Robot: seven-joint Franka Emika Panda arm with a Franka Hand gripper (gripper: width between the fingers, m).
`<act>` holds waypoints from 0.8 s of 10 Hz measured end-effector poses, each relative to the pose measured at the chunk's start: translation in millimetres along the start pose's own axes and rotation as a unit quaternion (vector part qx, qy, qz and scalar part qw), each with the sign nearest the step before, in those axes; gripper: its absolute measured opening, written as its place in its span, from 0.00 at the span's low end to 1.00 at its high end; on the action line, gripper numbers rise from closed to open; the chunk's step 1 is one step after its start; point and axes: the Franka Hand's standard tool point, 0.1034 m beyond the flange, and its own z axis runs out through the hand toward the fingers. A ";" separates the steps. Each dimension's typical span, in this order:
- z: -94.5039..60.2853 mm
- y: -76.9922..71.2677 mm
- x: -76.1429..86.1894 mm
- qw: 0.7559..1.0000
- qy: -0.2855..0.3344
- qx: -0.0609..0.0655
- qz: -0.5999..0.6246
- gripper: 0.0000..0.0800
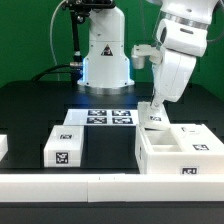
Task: Assemble cabinet
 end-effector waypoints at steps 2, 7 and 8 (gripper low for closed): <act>1.3 -3.0 -3.9 1.000 0.007 -0.007 -0.021 0.08; 2.0 -1.5 -4.9 1.000 0.006 -0.006 -0.017 0.08; 1.9 -0.1 -5.9 1.000 0.003 -0.001 -0.021 0.08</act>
Offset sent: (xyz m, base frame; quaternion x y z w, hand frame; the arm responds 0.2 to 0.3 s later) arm 0.0000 0.0000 0.0000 0.0000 0.0000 0.0000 1.0000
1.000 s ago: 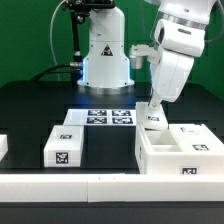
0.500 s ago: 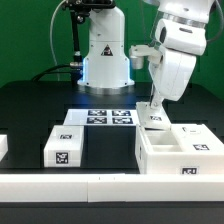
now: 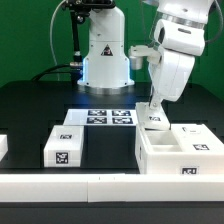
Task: Assemble cabinet
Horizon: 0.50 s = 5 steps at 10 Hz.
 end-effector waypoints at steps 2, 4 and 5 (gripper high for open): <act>-2.3 0.9 -1.2 1.000 -0.005 0.010 -0.002 0.08; -3.1 1.3 -2.3 1.000 -0.009 0.016 -0.001 0.08; -3.2 1.3 -1.9 1.000 -0.009 0.016 -0.001 0.08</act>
Offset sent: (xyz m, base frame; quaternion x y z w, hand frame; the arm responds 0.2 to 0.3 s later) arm 0.0146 0.0101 0.0027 0.0072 0.0113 -0.0016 0.9999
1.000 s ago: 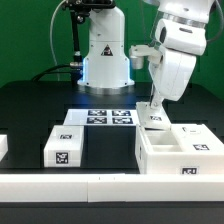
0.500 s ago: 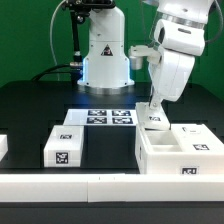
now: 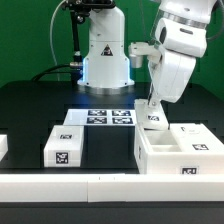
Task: Assemble cabinet
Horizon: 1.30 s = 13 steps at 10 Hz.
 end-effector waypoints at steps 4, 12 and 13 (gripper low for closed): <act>-1.7 -0.6 2.6 1.000 0.002 0.000 -0.002 0.08; 2.6 0.0 -3.6 1.000 0.001 0.000 0.020 0.08; 2.7 0.1 -3.9 1.000 0.001 0.000 0.021 0.08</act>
Offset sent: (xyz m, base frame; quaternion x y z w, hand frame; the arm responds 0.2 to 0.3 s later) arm -0.0084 0.0130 0.0009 0.0358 0.0397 -0.0027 0.9986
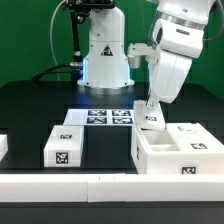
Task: Assemble cabinet
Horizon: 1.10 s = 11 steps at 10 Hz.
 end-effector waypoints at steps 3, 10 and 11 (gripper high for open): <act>0.0 0.1 -0.4 1.000 0.000 0.000 0.000 0.08; -2.9 0.9 -3.0 0.999 -0.005 0.024 -0.041 0.08; -3.9 1.4 -3.6 0.999 -0.007 0.027 -0.040 0.08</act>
Offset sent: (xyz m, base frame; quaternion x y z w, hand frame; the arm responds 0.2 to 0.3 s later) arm 0.0151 0.0127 0.0028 0.0296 0.0401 -0.0607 0.9969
